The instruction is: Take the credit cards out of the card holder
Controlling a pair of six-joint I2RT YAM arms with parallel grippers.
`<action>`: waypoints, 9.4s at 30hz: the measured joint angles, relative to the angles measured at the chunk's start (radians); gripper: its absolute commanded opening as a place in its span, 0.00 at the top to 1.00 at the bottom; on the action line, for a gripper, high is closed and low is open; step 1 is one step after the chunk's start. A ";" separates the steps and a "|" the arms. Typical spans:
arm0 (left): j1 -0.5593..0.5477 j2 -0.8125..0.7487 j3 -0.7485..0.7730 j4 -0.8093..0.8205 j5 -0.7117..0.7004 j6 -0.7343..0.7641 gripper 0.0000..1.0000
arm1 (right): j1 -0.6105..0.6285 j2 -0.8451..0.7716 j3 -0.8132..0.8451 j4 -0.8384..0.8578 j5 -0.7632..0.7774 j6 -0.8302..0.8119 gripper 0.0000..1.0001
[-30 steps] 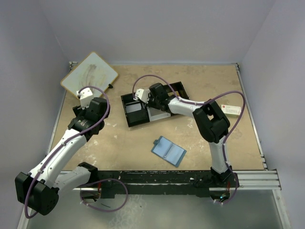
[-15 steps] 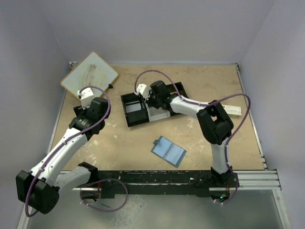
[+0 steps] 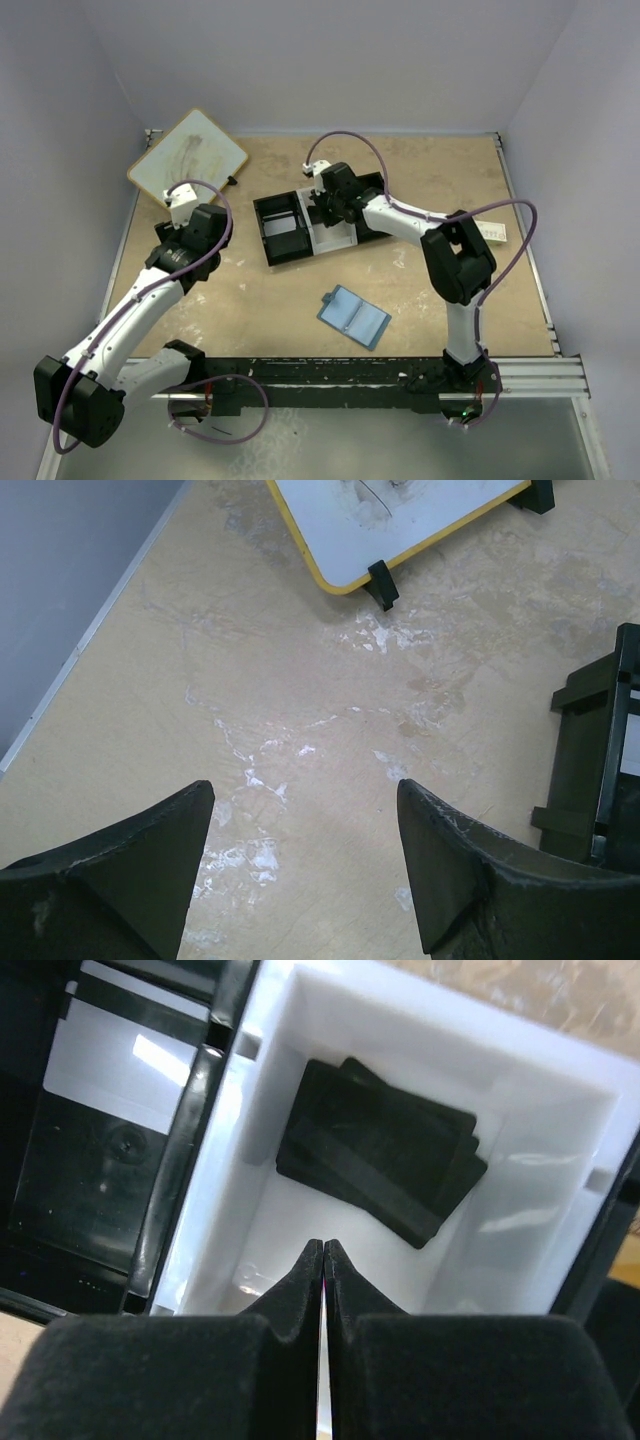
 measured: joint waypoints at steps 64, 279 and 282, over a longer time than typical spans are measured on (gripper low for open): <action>0.000 0.013 0.000 0.000 0.010 0.000 0.30 | 0.002 0.159 0.057 0.047 0.272 0.258 0.85; -0.816 0.513 -0.106 0.554 0.241 -0.266 0.58 | 0.029 -0.864 -0.965 -0.163 -0.050 0.794 0.36; -0.810 0.509 -0.086 0.550 0.224 -0.244 0.57 | 0.072 -0.820 -0.937 -0.145 -0.041 0.798 0.35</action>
